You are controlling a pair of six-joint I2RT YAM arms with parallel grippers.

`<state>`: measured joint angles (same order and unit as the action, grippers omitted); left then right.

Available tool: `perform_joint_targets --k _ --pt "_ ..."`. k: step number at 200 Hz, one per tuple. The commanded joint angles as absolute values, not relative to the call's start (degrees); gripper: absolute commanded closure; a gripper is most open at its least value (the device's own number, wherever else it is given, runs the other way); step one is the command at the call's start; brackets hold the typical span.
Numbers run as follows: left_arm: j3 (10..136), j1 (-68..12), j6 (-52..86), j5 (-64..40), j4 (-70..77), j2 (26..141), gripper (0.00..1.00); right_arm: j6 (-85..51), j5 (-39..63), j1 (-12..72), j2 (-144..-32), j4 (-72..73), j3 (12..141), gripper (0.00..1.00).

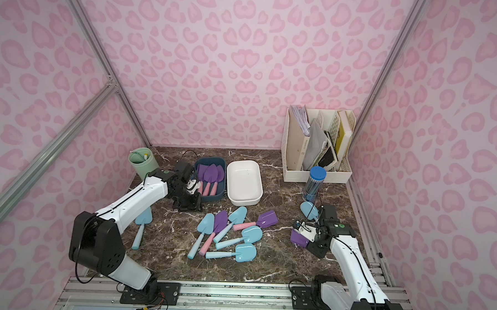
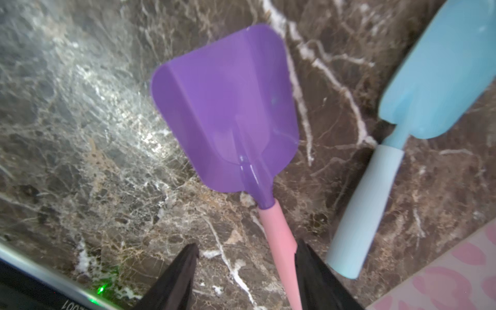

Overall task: Sort the small shovels by color and place them into the storage box
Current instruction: Pick up the shovel from the center of the board.

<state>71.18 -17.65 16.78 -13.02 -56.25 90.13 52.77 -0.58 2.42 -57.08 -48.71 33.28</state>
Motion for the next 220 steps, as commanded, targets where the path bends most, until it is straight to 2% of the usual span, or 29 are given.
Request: perform_joint_targets --k 1,79,220 --pt "71.19 -17.67 16.92 -13.71 -56.49 90.24 0.57 55.33 -3.49 2.10 -58.23 -45.59 32.73 0.36" --pt "71.15 -17.82 16.79 -14.24 -56.51 90.29 0.57 58.91 -10.70 0.94 -66.99 -41.25 35.90 0.33" --pt "71.52 -17.72 16.63 -14.68 -56.77 91.08 0.57 59.73 -6.69 0.86 -67.06 -40.37 32.28 0.35"
